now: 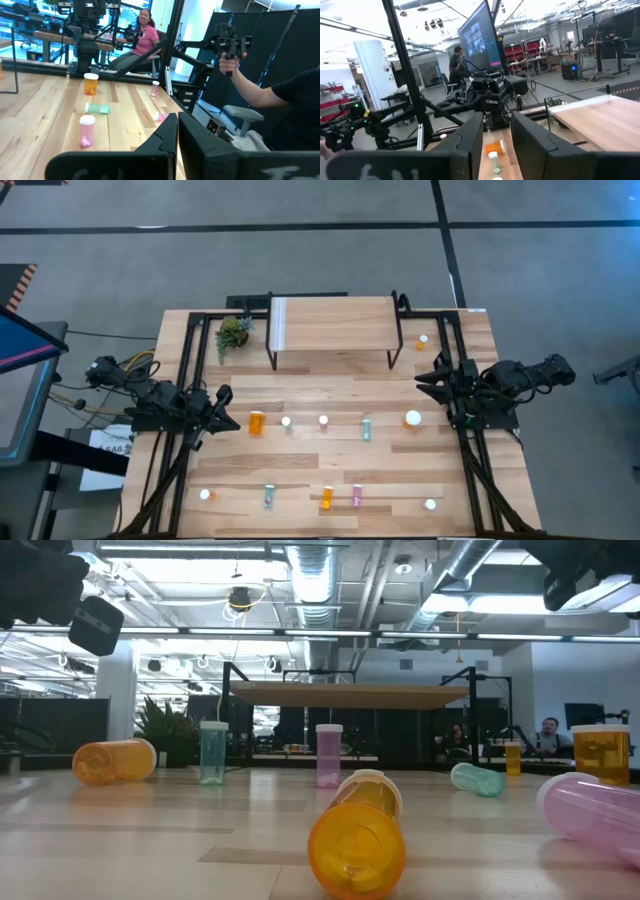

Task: Pick and place medicine bottles onto shelf by color
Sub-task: Put the top small orange pill bottle on the shelf

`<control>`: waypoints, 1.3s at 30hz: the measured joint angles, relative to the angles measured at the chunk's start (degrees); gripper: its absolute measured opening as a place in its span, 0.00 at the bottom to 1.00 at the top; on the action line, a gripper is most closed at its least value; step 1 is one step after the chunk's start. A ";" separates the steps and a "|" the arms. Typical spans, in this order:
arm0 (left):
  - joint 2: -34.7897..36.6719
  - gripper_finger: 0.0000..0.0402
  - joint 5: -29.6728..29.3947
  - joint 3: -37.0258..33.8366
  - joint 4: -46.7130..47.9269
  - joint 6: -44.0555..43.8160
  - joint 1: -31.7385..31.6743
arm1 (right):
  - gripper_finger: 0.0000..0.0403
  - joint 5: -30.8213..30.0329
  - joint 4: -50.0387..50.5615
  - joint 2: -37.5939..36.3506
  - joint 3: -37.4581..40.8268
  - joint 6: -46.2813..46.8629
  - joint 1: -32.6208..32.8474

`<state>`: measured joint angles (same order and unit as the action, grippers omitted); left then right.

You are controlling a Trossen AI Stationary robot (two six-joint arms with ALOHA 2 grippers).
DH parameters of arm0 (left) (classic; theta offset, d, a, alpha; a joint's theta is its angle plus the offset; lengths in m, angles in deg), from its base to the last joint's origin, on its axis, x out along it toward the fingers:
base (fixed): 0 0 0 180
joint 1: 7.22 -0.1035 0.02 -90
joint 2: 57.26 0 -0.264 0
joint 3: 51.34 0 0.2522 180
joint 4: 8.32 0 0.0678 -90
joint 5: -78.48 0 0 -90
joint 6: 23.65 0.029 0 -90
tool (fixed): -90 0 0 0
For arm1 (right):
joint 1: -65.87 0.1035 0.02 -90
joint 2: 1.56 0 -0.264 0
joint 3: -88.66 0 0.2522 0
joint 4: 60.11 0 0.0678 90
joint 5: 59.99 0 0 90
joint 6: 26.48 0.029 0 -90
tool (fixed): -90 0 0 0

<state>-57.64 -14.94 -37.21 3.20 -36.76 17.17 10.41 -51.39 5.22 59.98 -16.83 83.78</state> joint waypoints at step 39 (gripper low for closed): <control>0.02 0.00 -7.36 -0.01 -1.22 3.53 -0.02 | 0.30 -7.03 2.57 -0.02 -1.33 -0.27 -0.60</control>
<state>-57.62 -22.30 -37.22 1.98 -33.22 17.16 3.39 -48.81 5.20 58.64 -17.09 83.19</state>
